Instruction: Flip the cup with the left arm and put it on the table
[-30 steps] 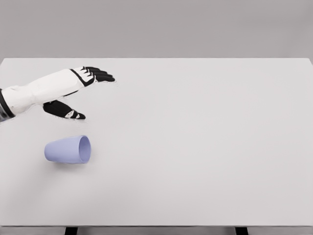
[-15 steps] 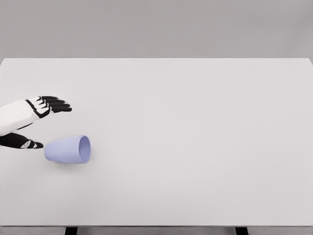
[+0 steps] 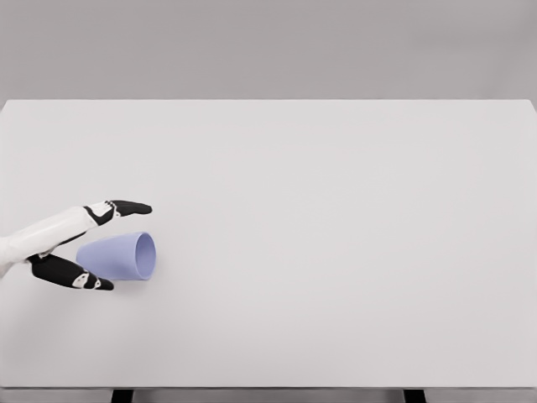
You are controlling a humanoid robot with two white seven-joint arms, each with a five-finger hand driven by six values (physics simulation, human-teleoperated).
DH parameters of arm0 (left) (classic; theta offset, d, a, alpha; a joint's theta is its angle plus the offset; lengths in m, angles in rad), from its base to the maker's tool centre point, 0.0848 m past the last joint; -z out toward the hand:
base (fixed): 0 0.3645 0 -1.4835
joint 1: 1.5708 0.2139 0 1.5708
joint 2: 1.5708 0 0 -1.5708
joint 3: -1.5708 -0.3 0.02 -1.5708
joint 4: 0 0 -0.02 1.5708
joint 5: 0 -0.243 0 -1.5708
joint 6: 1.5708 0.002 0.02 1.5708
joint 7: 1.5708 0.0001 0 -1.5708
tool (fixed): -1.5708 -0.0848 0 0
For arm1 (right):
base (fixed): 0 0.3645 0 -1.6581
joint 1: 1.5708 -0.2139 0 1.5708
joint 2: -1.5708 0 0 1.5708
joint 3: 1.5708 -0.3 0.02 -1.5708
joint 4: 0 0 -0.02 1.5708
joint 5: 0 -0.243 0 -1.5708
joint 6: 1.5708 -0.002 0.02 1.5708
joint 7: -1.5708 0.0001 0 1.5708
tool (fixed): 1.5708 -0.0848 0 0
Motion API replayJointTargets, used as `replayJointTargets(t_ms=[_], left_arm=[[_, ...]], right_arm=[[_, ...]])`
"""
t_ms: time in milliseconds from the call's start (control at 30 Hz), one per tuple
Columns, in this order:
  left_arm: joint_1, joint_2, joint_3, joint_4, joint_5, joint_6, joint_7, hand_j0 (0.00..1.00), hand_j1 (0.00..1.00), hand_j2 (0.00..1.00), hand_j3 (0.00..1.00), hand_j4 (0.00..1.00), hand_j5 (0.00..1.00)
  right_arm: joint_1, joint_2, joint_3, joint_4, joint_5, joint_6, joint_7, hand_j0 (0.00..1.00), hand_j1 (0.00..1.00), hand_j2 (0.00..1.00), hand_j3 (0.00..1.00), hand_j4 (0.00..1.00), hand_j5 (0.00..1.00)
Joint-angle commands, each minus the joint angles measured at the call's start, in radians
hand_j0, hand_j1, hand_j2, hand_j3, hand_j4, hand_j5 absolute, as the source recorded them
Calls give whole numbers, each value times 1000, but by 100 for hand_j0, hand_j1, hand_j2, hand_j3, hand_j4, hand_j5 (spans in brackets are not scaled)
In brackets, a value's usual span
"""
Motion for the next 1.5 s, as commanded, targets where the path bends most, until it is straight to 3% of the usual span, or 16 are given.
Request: replayJointTargets(t_ms=[0, 100, 233, 433, 833, 1033, 1200, 1367, 1467], left_arm=[[0, -14, 0, 0, 12, 80, -11, 100, 100, 100, 100, 100, 100], [-3, -40, 0, 0, 4, 115, -156, 100, 100, 100, 100, 100, 100], [-12, -78, 0, 0, -4, 235, -166, 100, 100, 100, 100, 100, 100], [-52, -113, 3, 0, -7, 307, -155, 100, 100, 100, 100, 100, 100], [-49, -138, -2, 0, -97, 321, -152, 100, 100, 100, 100, 100, 100], [-48, -138, -5, 2, -102, 324, -152, 92, 92, 92, 92, 92, 92], [-49, -150, -5, 2, -134, 362, -152, 74, 74, 74, 74, 74, 74], [-48, -153, -5, 2, -134, 364, -152, 62, 62, 62, 62, 62, 62], [-54, -153, -4, 0, -131, 360, -152, 60, 60, 60, 60, 60, 60]], right_arm=[[0, 0, 0, 0, 0, 0, 1, 100, 100, 100, 100, 100, 100], [0, 0, 0, 0, 0, 0, 0, 100, 100, 100, 100, 100, 100], [0, 0, 0, 0, 0, 0, 0, 100, 100, 100, 100, 100, 100], [0, 0, 0, 0, 0, 0, 0, 100, 100, 100, 100, 100, 100], [0, 0, 0, 0, 0, 0, 0, 100, 100, 100, 100, 100, 100], [0, 0, 0, 0, 0, 0, 0, 100, 100, 100, 100, 100, 100], [0, 0, 0, 0, 0, 0, 0, 100, 100, 100, 100, 100, 100], [2, 0, 0, 0, 0, 0, 0, 100, 100, 100, 100, 100, 100], [0, 0, 0, 0, 0, 0, 0, 100, 100, 100, 100, 100, 100]])
